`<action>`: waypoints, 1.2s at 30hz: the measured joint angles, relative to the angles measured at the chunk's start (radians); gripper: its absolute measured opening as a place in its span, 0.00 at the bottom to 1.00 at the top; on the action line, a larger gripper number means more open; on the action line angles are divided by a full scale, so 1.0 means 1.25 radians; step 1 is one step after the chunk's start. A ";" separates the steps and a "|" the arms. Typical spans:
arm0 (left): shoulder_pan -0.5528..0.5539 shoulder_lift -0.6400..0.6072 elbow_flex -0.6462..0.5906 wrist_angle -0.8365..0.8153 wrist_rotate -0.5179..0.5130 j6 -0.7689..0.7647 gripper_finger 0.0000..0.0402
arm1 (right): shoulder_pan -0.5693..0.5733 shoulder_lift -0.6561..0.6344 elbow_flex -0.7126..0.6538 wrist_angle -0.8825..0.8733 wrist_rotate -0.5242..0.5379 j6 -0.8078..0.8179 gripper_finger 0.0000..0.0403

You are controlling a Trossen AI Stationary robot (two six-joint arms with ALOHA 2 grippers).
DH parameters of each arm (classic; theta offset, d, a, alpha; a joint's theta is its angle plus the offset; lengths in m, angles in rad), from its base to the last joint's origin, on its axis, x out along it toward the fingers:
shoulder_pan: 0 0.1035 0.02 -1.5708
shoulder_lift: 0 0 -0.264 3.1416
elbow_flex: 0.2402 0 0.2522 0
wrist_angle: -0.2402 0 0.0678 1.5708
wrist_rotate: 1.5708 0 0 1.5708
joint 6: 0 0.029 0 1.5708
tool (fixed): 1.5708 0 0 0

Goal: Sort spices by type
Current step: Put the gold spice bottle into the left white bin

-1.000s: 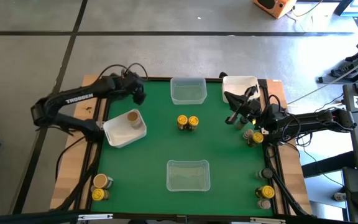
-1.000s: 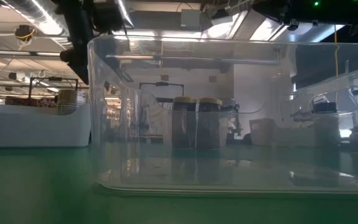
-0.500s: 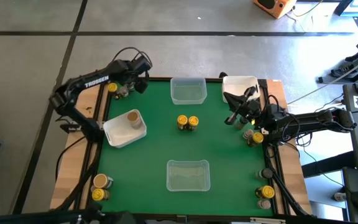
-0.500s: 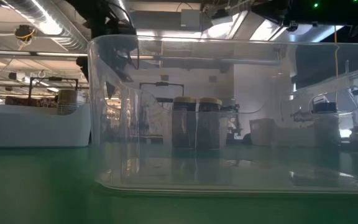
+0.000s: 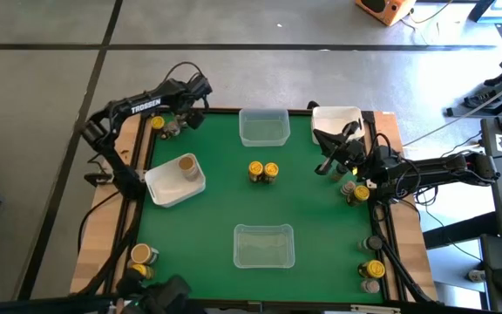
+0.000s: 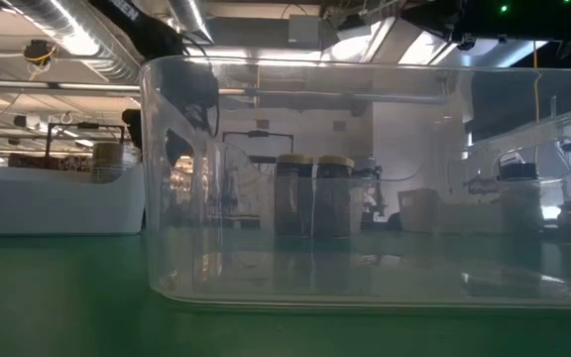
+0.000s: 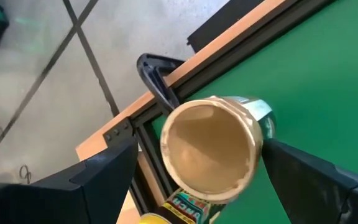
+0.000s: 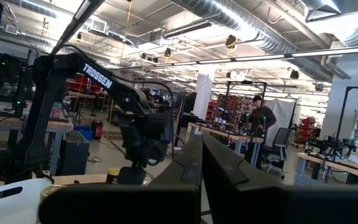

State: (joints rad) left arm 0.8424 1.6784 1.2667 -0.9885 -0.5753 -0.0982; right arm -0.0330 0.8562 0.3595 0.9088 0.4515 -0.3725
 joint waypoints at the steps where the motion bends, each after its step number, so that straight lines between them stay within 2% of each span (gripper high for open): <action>1: 0.003 0.005 0.000 0.000 -0.002 0.001 0.85 | 0.000 0.000 0.000 0.000 0.000 0.000 0.02; 19: 0.035 0.052 0.000 0.021 0.025 0.032 0.85 | 0.000 0.000 0.000 -0.006 0.000 0.000 0.02; 21: 0.035 0.052 0.000 0.024 0.054 0.037 0.85 | 0.000 0.000 0.000 -0.006 0.000 0.000 0.02; 26: 0.033 0.055 -0.002 0.022 0.206 0.039 0.85 | 0.000 0.000 0.000 -0.010 0.000 0.000 0.02; 31: 0.028 0.054 -0.002 0.029 0.261 0.041 0.85 | 0.000 0.000 0.000 -0.015 0.000 -0.007 0.02; 36: 0.022 0.054 -0.002 0.037 0.271 0.042 0.85 | 0.000 0.000 0.000 -0.015 0.000 -0.008 0.02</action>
State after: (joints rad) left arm 0.8705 1.7454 1.2648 -0.9423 -0.2362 -0.0456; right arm -0.0326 0.8562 0.3595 0.8902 0.4519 -0.3828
